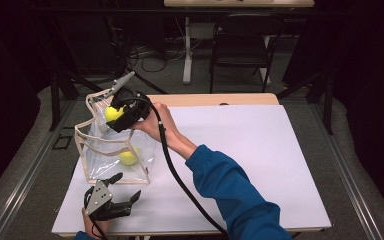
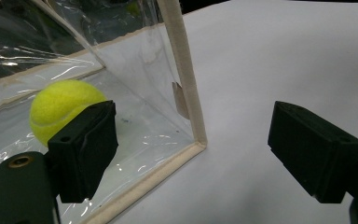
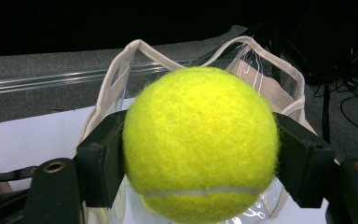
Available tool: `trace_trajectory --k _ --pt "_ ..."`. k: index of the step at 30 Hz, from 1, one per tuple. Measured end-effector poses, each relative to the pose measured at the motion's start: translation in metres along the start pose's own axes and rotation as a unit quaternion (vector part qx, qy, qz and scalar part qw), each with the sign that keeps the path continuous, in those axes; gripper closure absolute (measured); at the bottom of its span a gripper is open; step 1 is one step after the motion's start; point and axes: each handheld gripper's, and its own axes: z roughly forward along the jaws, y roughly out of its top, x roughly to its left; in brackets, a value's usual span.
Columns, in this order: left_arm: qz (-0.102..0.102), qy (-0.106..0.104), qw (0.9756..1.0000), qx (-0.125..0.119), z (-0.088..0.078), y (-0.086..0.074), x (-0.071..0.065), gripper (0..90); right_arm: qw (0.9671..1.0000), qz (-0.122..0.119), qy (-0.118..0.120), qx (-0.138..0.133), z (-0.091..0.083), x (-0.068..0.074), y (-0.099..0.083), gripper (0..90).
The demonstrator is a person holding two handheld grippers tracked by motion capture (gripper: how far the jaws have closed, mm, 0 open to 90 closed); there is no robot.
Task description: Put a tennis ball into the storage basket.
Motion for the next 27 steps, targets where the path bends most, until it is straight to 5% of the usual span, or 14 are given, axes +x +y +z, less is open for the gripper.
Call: trace_trajectory --k 27 --pt "-0.002 0.001 1.0000 -0.001 -0.0001 0.0000 0.0000 15.9 0.9996 0.003 0.013 0.027 0.0104 0.0042 -0.0004 25.8"
